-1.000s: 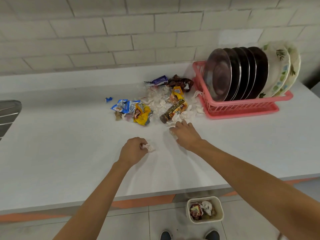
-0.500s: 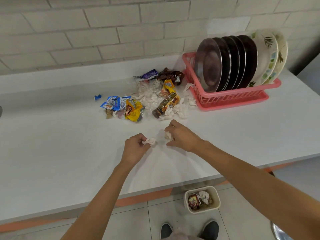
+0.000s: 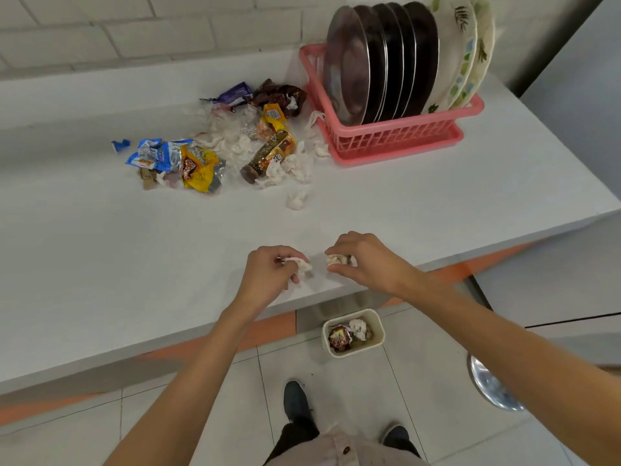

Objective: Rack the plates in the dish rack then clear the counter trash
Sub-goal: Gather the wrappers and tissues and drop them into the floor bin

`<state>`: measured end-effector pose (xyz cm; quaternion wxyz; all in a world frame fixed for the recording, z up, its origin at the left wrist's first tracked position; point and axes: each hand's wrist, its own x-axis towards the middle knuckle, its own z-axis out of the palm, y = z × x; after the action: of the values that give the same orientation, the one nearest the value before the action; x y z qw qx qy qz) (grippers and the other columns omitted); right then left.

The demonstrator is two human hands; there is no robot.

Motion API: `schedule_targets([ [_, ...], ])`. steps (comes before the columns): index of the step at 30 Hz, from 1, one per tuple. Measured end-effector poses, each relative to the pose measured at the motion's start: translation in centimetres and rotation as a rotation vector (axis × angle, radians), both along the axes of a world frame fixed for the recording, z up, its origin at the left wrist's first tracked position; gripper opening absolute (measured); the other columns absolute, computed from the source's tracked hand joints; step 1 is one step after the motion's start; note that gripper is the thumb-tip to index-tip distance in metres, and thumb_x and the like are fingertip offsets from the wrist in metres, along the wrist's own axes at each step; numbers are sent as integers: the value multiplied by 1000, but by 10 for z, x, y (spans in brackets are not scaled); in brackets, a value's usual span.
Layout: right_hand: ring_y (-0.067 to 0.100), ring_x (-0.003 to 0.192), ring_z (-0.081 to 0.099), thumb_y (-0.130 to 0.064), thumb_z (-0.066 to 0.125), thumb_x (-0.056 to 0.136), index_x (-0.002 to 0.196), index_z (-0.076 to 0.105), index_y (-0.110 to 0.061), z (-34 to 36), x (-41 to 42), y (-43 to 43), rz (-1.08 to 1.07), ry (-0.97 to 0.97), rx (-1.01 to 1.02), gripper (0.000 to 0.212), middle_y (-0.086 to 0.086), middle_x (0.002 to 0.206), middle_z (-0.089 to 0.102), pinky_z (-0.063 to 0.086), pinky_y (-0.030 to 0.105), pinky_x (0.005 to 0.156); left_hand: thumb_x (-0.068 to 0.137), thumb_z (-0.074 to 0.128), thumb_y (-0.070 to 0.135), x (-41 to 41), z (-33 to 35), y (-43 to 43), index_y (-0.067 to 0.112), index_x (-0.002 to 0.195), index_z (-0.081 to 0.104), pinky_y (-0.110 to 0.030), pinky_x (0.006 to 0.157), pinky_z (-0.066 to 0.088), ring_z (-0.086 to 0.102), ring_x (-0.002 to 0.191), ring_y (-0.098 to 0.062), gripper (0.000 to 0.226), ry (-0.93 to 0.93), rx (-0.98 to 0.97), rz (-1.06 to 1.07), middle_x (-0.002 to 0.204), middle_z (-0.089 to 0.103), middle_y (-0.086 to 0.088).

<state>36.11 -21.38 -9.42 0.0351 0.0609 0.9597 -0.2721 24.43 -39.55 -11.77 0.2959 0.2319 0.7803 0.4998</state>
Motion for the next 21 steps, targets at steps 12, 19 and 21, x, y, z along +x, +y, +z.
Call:
schedule_targets([
  [12,-6,72,52,-36,78,79,104,72,-19,-15,141,45,-130,6,-148,31,-14,88,64,37,11,66,88,70,16,146,-11,47,24,86,69,-22,58,51,60,58,1,8,64,8,69,78,68,10],
  [19,-6,74,52,-36,77,80,115,70,-21,-36,210,74,-102,-29,-198,38,-8,107,69,36,6,67,91,65,10,255,-34,67,19,96,69,-26,52,52,70,62,-17,11,71,-29,251,85,71,-2],
  [21,-7,71,49,-33,77,81,116,69,-22,-44,230,77,-87,-81,-192,37,-6,106,67,33,6,64,90,67,10,278,-42,70,19,95,68,-25,52,52,68,59,-14,11,72,-41,249,85,70,-1],
])
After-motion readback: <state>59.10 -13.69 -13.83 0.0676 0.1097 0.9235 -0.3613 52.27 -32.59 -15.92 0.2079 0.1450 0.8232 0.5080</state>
